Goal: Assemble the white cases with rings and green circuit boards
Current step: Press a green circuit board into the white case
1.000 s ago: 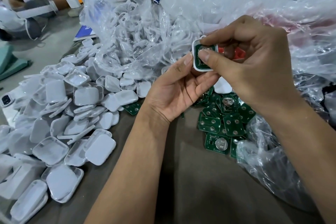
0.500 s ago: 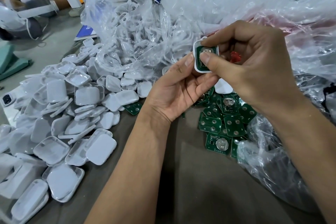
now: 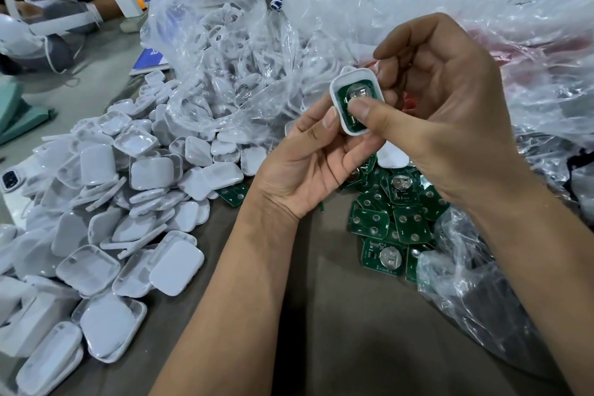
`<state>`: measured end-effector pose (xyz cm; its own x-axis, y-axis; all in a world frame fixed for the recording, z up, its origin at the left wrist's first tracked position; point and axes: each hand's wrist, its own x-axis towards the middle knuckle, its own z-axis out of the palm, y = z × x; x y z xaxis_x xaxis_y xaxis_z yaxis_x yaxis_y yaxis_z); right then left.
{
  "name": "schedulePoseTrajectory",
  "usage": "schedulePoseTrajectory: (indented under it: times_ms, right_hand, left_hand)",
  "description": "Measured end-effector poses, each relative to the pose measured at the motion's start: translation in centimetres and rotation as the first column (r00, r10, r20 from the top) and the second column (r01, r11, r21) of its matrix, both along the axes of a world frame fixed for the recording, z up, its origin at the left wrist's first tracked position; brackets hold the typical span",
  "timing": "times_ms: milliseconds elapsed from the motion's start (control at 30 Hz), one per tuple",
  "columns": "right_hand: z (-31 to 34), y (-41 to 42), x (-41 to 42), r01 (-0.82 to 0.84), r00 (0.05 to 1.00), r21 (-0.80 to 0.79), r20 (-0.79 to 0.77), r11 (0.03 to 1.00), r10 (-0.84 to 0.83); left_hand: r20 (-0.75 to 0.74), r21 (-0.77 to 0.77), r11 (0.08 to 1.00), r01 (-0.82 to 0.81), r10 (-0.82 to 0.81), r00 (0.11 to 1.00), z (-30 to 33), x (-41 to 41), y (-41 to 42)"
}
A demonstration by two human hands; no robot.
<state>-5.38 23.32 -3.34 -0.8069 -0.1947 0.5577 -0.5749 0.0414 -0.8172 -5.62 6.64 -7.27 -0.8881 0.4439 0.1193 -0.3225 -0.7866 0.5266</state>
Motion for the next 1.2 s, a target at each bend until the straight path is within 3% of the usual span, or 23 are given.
schedulePoseTrajectory:
  times_ms: [300,400,467,567,667,767,833,900,1000,1200]
  right_hand:
    - [0.0,-0.3,0.1,-0.010,0.999,-0.065,0.048,0.998,0.013]
    - [-0.1,-0.2,0.0,-0.001,0.988,-0.170,0.154,0.985,0.027]
    - [-0.2,0.1,-0.2,0.078,0.974,-0.152,0.224,0.985,-0.043]
    - [-0.8,0.7,-0.9,0.201,0.951,0.220,0.191,0.955,-0.244]
    - [-1.5,0.4,-0.8,0.222,0.948,0.592,0.053,0.775,-0.313]
    - [-1.4,0.7,-0.7,0.321,0.924,0.747,-0.111,0.582,-0.367]
    - [-1.2,1.0,-0.8,0.303,0.921,0.834,-0.132,0.461,-0.366]
    - [-1.1,1.1,-0.9,0.271,0.928,0.875,-0.126,0.401,-0.352]
    - [-1.1,1.2,-1.0,0.216,0.941,0.874,-0.068,0.436,-0.331]
    - [-1.1,1.3,-1.1,0.228,0.930,0.704,0.046,0.673,-0.364]
  left_hand:
    - [-0.004,0.012,1.000,0.006,-0.005,1.000,0.2,0.0,0.0]
    - [0.001,0.135,0.991,0.001,-0.001,1.000,0.2,-0.1,0.0]
    - [0.047,0.231,0.973,-0.023,0.012,0.999,0.4,-0.3,-0.2]
    - [0.091,0.298,0.949,-0.100,0.076,0.993,0.8,-0.5,-0.5]
    - [0.127,0.291,0.937,-0.193,0.162,0.979,1.0,-0.4,-0.7]
    - [0.143,0.253,0.936,-0.247,0.216,0.966,1.0,-0.3,-0.5]
    - [0.129,0.226,0.939,-0.258,0.234,0.964,1.4,-0.2,-0.3]
    - [0.122,0.191,0.944,-0.268,0.248,0.961,1.5,-0.1,-0.3]
    - [0.093,0.180,0.951,-0.252,0.239,0.967,1.1,-0.2,-0.2]
    - [0.010,0.165,0.965,-0.203,0.204,0.979,0.4,-0.2,-0.4]
